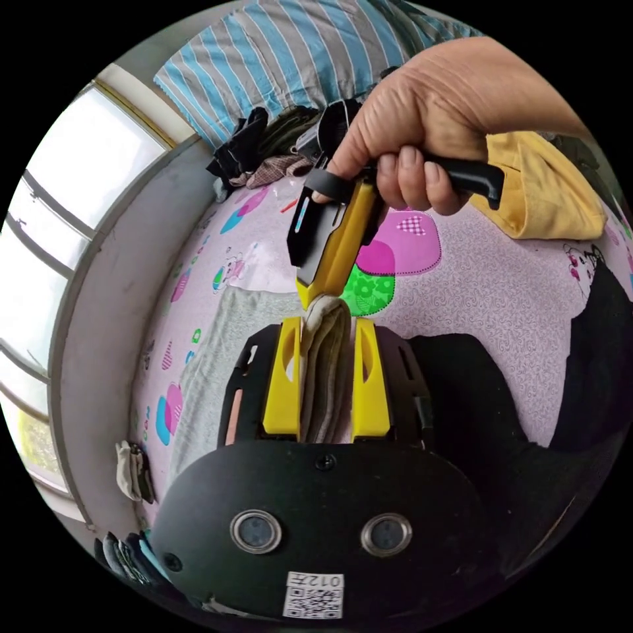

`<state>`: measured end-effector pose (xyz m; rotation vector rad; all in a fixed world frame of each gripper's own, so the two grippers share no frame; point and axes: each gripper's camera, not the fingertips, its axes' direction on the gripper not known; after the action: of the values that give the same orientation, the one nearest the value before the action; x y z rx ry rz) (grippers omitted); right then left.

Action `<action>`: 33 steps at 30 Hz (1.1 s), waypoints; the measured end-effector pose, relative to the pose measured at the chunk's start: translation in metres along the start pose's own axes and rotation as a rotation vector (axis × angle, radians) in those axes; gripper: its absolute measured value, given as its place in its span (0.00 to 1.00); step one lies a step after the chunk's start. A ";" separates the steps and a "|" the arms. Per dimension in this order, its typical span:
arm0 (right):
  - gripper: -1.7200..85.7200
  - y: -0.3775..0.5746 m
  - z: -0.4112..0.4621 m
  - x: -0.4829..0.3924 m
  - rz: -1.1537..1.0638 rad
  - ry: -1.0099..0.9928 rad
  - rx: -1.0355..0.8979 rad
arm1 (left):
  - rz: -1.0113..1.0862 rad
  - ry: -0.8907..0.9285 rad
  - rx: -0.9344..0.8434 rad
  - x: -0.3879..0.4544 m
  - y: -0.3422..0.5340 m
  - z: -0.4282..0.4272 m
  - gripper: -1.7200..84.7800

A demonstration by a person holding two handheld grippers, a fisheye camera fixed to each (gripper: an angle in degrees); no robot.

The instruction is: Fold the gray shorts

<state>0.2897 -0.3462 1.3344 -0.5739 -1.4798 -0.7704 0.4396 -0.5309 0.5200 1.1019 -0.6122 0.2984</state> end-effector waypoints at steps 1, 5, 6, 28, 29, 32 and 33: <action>0.03 -0.002 -0.001 0.000 0.004 0.003 0.003 | -0.005 -0.021 0.017 0.006 0.000 -0.005 0.12; 0.04 -0.007 0.000 -0.004 0.008 0.006 0.015 | -0.001 -0.067 -0.015 0.023 0.001 -0.003 0.11; 0.04 -0.008 0.000 -0.005 0.009 0.007 0.017 | 0.005 -0.080 -0.015 0.027 0.002 -0.002 0.10; 0.09 -0.222 0.041 -0.036 -0.057 0.142 0.073 | -0.253 0.105 0.100 -0.016 0.092 0.003 0.06; 0.08 -0.225 0.047 -0.038 -0.070 0.141 0.079 | -0.257 0.108 0.099 -0.017 0.095 0.004 0.06; 0.07 -0.230 0.059 -0.052 -0.111 0.242 0.091 | -0.291 0.120 0.094 -0.024 0.108 0.016 0.06; 0.06 -0.230 0.061 -0.056 -0.126 0.261 0.094 | -0.300 0.129 0.096 -0.027 0.112 0.022 0.06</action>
<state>0.0797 -0.4432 1.2538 -0.2984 -1.3100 -0.8353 0.3534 -0.4997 0.5930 1.2382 -0.3139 0.1380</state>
